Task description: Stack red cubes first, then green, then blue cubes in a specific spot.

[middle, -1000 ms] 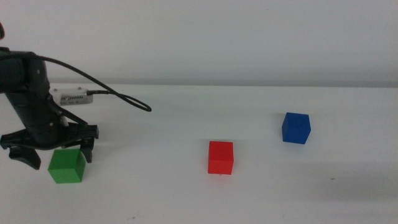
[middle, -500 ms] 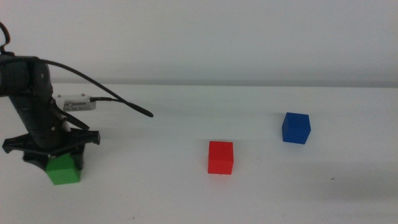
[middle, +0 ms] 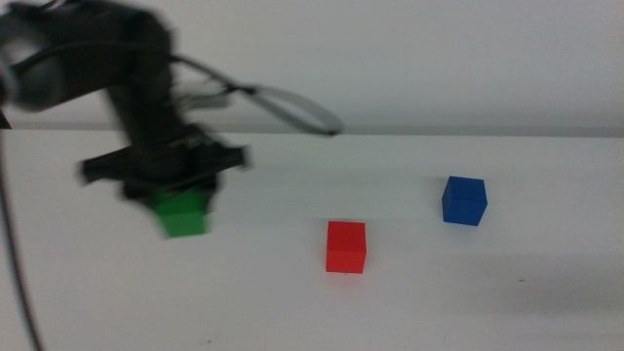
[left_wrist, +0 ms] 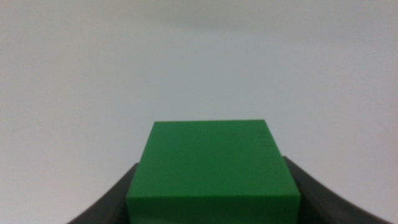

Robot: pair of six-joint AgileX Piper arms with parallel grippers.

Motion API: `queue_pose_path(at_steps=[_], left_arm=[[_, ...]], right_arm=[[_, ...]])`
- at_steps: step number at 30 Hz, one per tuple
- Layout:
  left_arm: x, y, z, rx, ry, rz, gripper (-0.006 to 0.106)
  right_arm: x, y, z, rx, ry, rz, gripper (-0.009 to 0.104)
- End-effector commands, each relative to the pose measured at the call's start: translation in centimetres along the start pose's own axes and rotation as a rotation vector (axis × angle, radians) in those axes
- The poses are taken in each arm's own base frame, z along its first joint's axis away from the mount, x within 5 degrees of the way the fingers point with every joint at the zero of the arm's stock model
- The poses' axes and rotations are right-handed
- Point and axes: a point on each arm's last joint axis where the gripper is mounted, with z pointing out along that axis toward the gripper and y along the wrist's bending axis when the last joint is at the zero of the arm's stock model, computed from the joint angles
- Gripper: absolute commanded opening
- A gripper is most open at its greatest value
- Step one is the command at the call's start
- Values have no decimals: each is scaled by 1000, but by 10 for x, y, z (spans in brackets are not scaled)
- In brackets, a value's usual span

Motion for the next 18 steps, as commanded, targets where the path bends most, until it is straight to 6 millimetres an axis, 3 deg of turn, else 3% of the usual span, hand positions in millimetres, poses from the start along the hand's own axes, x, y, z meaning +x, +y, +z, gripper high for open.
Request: queue_pose_path(at_steps=[1, 5, 10, 13, 18], left_arm=[[16, -39, -13, 0, 51, 11, -2], [29, -101, -14, 93, 64, 64, -2], [47, -156, -17, 133, 20, 126, -2], [51, -169, -15, 133, -3, 157, -2], [48, -174, 5, 92, 15, 179, -2]], right_arm=[[13, 0, -1, 9, 3, -10, 91], [13, 0, -1, 9, 3, -10, 91], [13, 0, -1, 9, 3, -10, 91], [13, 0, -1, 9, 3, -10, 91], [13, 0, -1, 9, 3, -10, 91]])
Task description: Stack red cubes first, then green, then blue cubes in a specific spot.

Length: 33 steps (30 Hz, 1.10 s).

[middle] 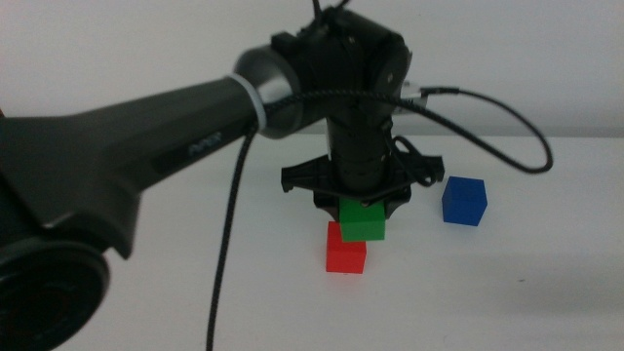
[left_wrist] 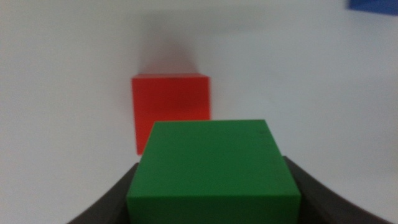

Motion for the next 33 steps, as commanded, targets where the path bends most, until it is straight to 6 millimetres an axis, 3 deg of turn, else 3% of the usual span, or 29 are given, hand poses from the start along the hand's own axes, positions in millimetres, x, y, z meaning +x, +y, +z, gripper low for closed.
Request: queue_pose_path(at_steps=[1, 8, 33], left_arm=[[4, 6, 9, -93, 69, 3, -2], [2, 8, 25, -143, 66, -8, -2], [-3, 8, 38, -146, 49, -2, -2]], right_arm=[[13, 0, -1, 9, 3, -10, 91], [13, 0, -1, 9, 3, -10, 91], [13, 0, -1, 9, 3, -10, 91]])
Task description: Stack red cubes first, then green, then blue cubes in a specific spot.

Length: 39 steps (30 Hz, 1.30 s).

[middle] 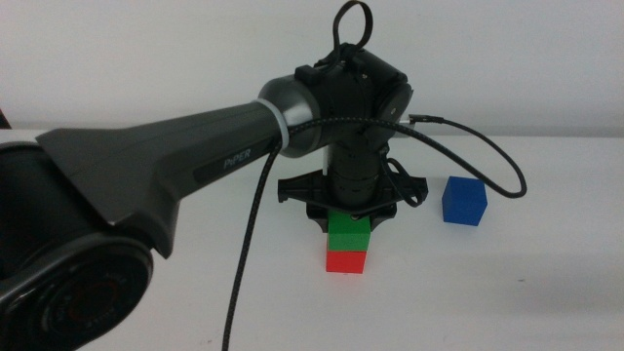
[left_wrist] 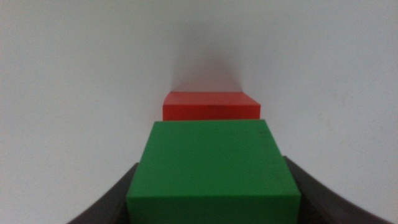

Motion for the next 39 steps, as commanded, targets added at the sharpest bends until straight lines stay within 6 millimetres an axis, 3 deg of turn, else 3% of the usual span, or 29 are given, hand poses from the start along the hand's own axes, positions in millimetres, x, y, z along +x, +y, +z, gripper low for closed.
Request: queue_pose_path(at_steps=[1, 10, 17, 18, 34, 39], left_arm=[[1, 2, 3, -27, 27, 0, -2], [1, 0, 14, -34, 38, 3, -2], [1, -1, 14, -25, 30, 37, 19], [0, -2, 14, -12, 24, 50, 29], [-3, -4, 14, 3, -6, 62, 75], [-4, 2, -10, -1, -51, 102, 88]], right_arm=[[13, 0, -1, 9, 3, -10, 91], [13, 0, -1, 9, 3, -10, 91], [13, 0, -1, 9, 3, -10, 91], [13, 0, -1, 9, 3, -10, 91], [13, 0, -1, 9, 3, -10, 91], [13, 0, -1, 9, 3, -10, 91]])
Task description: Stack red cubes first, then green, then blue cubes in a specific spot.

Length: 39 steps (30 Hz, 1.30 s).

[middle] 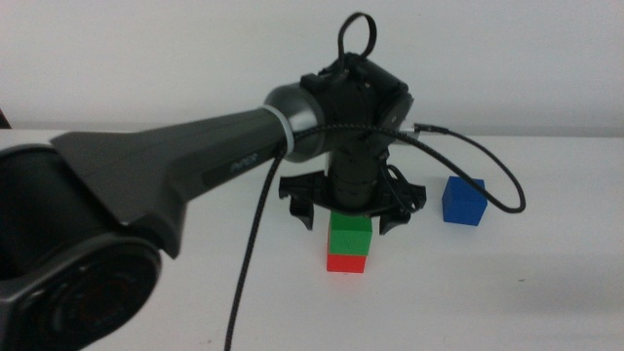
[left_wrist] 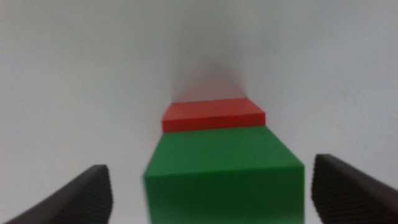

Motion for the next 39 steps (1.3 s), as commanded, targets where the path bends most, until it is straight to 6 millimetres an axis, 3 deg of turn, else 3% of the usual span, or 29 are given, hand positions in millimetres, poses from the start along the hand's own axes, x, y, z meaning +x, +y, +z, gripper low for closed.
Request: queue_pose_path(at_steps=[1, 6, 9, 12, 16, 18, 21, 26, 29, 39], left_arm=[[-2, 6, -28, 12, -52, 28, 91], [10, 27, -106, 48, -113, 162, 94], [26, 42, -163, 143, -202, 384, 94], [60, 70, -229, 269, -313, 510, 94], [111, 123, -278, 301, -438, 545, 94], [138, 153, -287, 313, -506, 511, 94], [176, 190, -279, 337, -603, 449, 94], [222, 225, -266, 394, -751, 324, 94], [230, 232, -262, 394, -764, 300, 94], [229, 232, -262, 374, -789, 316, 94]], right_arm=[[13, 0, -1, 9, 3, -10, 91], [13, 0, -1, 9, 3, -10, 91], [13, 0, -1, 9, 3, -10, 91], [13, 0, -1, 9, 3, -10, 91], [13, 0, -1, 9, 3, -10, 91], [13, 0, -1, 9, 3, -10, 91], [13, 0, -1, 9, 3, -10, 91], [13, 0, -1, 9, 3, -10, 91], [13, 0, -1, 9, 3, -10, 91], [13, 0, -1, 9, 3, -10, 91]])
